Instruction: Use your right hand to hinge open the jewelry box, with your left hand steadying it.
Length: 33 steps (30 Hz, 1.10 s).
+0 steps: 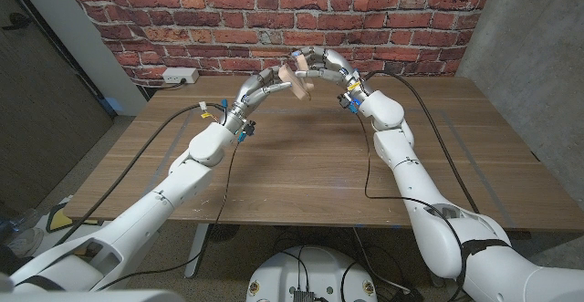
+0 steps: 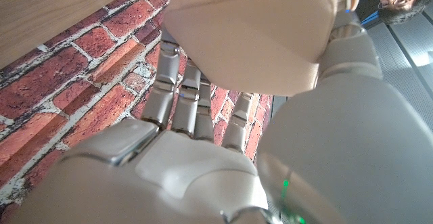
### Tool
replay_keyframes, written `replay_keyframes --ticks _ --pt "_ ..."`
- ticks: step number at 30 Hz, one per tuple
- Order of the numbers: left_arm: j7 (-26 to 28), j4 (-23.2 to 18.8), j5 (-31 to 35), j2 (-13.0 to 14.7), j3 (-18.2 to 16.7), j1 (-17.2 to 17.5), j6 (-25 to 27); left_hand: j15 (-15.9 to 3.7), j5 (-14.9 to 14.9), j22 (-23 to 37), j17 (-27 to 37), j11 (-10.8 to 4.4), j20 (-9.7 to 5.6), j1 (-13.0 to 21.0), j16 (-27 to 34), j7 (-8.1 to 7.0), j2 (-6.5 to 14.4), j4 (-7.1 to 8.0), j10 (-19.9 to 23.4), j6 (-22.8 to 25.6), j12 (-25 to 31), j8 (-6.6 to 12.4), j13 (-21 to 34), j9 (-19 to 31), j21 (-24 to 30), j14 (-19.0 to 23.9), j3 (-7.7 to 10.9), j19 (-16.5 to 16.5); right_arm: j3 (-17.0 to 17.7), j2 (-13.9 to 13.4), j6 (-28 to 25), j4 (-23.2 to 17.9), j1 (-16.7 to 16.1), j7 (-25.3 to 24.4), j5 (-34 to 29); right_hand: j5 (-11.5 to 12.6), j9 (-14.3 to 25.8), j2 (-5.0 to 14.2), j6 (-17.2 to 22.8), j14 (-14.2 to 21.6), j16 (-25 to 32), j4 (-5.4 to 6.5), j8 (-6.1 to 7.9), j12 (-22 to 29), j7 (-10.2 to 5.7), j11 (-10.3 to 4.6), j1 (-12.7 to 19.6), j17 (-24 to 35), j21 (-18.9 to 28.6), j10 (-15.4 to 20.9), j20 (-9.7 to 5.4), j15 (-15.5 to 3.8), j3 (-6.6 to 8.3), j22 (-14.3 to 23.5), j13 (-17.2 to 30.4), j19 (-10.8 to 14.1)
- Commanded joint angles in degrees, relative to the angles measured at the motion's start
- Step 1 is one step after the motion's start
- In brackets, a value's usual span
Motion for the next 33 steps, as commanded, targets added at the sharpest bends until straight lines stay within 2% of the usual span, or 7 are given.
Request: replay_keyframes --ticks 1,13,26,33 --pt "1.2 -0.3 -0.4 -1.3 -0.4 1.0 -1.7 -4.0 0.2 0.2 0.3 -4.35 0.23 8.4 -0.1 -0.67 8.8 4.09 4.1 21.9 0.3 11.33 0.2 0.3 0.3 0.5 4.49 0.0 1.7 1.9 0.2 0.6 -1.0 -0.5 3.9 -0.1 0.1 10.89 3.4 11.9 0.3 3.78 0.59 0.6 2.51 -11.1 1.6 0.1 0.0 12.0 -15.01 -18.23 12.42 0.1 0.2 -0.7" --pt "3.4 -0.2 -2.0 -3.6 -1.0 2.6 -2.9 -3.84 0.2 0.2 0.7 -4.44 0.12 8.3 -0.4 -0.93 8.6 4.14 3.8 21.2 0.3 11.71 0.4 0.7 0.4 0.5 4.76 -0.1 3.7 4.6 0.5 1.2 -1.9 -0.9 8.7 -0.2 -0.1 10.96 4.2 12.0 0.4 3.46 0.84 0.8 2.53 -11.29 1.6 -0.1 -0.1 12.3 -15.32 -18.31 12.86 0.1 0.2 -0.8" --pt "6.7 1.5 -6.2 -9.6 -1.7 4.8 -4.9 -3.89 0.1 0.1 1.0 -4.66 0.12 8.3 -1.0 -1.1 8.4 4.19 3.3 20.1 0.3 11.8 0.6 0.8 0.5 0.1 5.14 -0.2 5.9 7.7 2.3 2.1 -3.0 -3.2 12.0 -0.2 -0.2 10.92 4.8 11.9 0.4 3.11 0.99 0.7 2.52 -11.46 1.6 -0.1 -0.3 12.2 -15.48 -18.35 13.28 0.2 0.1 -1.2" --pt "5.7 2.2 -9.0 -11.6 -1.7 4.8 -5.4 -3.59 0.0 0.1 1.2 -4.59 0.11 8.0 -1.5 -1.29 8.2 4.33 2.7 18.9 0.2 11.36 0.7 0.4 0.6 -0.4 5.27 -0.5 7.2 9.9 4.2 3.5 -3.2 -4.4 14.3 -0.3 -0.2 10.61 5.3 11.0 0.2 2.97 1.18 0.4 2.34 -11.54 1.3 -0.3 -1.0 11.7 -15.27 -18.28 13.53 0.0 0.1 -2.5"
